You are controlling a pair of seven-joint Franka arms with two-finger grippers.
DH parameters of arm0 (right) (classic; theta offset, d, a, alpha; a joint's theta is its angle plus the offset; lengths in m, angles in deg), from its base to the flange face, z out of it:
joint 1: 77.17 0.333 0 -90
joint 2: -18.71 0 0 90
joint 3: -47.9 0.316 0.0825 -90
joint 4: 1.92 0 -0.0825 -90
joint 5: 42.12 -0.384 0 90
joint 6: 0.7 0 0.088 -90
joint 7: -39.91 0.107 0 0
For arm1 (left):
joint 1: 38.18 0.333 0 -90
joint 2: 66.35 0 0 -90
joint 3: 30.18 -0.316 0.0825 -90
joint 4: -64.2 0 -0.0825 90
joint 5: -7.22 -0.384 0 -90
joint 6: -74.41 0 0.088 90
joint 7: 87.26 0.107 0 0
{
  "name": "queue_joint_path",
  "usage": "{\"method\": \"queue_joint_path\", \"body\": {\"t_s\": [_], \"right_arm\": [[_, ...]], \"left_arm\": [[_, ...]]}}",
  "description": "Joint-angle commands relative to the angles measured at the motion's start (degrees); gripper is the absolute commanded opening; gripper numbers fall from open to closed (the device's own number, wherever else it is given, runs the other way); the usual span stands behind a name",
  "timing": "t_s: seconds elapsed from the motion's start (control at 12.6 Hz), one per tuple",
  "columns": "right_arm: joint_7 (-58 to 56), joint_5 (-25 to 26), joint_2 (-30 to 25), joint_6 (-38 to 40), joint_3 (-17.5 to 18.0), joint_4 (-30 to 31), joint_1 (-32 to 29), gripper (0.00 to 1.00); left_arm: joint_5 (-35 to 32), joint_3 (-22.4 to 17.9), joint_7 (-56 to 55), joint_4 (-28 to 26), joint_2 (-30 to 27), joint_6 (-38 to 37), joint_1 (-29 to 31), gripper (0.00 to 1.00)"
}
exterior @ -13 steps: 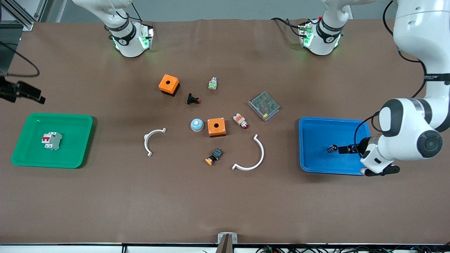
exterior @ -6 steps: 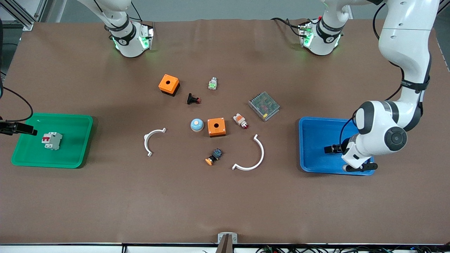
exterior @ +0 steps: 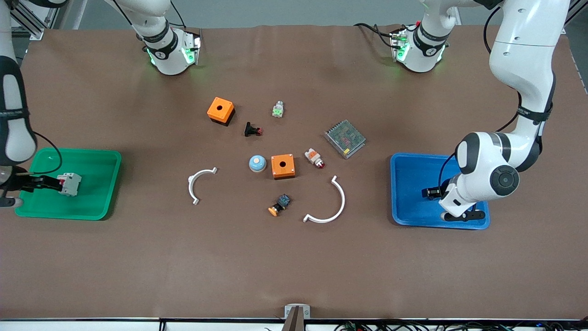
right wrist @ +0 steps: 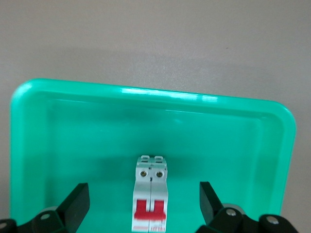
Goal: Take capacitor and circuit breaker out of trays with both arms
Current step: 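Grasp the capacitor with the left gripper while the right gripper grasps the breaker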
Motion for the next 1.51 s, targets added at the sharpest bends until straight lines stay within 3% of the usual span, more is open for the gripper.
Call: {"method": "queue_joint_path", "body": {"t_s": [0.0, 0.4, 0.56, 0.63, 0.71, 0.79, 0.95, 1.03, 1.19, 1.43], "right_arm": [[-3.16, -0.7, 1.42, -3.55, 1.02, 1.92, -2.68, 1.0], [-7.21, -5.8, 3.72, -4.27, 1.02, 3.06, -3.83, 1.0], [-7.29, -6.33, 3.72, -4.18, 1.02, 3.15, -3.83, 0.93], [-7.3, -6.33, 3.72, -3.92, 1.02, 3.15, -3.74, 0.83], [-7.3, -6.33, 3.72, -3.65, 1.02, 3.15, -3.56, 0.66], [-7.3, -6.33, 3.72, -3.56, 1.02, 3.15, -3.56, 0.42], [-7.29, -6.33, 3.63, -3.39, 1.02, 3.07, -3.21, 0.09], [-7.38, -6.25, 3.54, -2.52, 1.02, 2.8, -3.12, 0.03], [-7.21, -5.9, 2.49, 0.19, 1.02, 0.01, -2.42, 0.01], [-4.94, -5.54, 0.04, 16.16, 0.75, -10.09, 1.87, 0.01]], "left_arm": [[-2.74, -0.12, -0.53, -1.29, -0.49, 0.92, -0.09, 0.57], [-2.75, -0.11, -1.14, -0.77, -0.49, 0.92, -0.09, 0.33], [-2.75, -0.2, -3.34, 0.29, -0.49, 0.92, -0.35, 0.26], [-2.75, -0.12, -4.13, 0.47, -0.57, 0.92, -0.44, 0.22], [-2.75, -0.12, -4.92, 0.99, -0.75, 0.66, -0.44, 0.19], [-2.75, -0.03, -5.89, 1.08, -1.62, -0.04, -0.79, 0.19], [-2.66, 0.15, -9.13, 2.91, -4.69, -5.03, -2.45, 0.17], [-2.05, 0.5, -10.71, 5.45, -5.49, -9.58, -3.94, 0.17], [-1.87, 2.42, -16.15, 11.95, -5.41, -17.07, -6.32, 0.17], [-1.96, 6.65, -28.44, 18.12, -1.38, -18.51, -10.53, 0.17]]}}
